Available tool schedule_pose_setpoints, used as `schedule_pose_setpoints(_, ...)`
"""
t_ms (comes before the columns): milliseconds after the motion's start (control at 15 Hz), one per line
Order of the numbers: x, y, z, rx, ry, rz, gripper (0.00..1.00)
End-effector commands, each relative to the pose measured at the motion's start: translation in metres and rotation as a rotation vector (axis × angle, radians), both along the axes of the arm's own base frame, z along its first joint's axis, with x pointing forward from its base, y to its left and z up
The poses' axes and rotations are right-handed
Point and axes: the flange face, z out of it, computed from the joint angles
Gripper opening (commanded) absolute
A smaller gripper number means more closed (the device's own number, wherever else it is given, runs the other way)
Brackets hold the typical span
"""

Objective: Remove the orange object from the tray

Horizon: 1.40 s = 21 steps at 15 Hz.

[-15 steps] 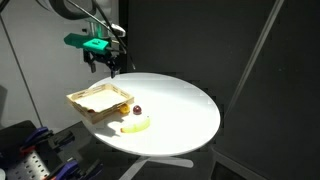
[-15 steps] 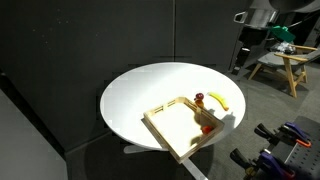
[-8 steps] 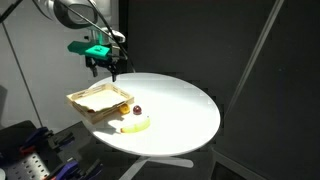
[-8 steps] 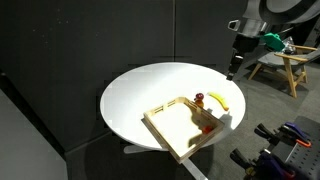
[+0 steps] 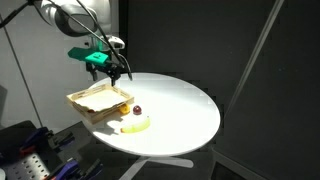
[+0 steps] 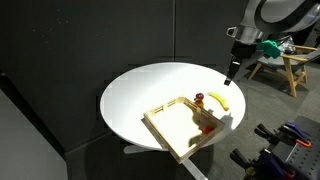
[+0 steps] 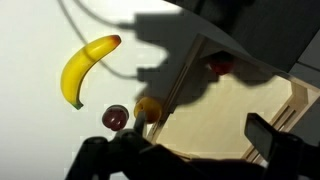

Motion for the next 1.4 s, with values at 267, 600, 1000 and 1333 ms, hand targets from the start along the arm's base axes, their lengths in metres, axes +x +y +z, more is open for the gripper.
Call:
schedule_pose_setpoints(267,0.0,0.001,-0.001,0.0,0.004,0.0,1.0)
schedule_pose_setpoints(600,0.0,0.001,-0.001,0.0,0.004,0.001,1.0)
schedule_pose_setpoints(1000,0.005,0.006,-0.003,-0.012,0.007,0.007,1.0)
schedule_pose_setpoints(1333,0.014,0.024,-0.011,-0.026,0.025,0.05,1.0)
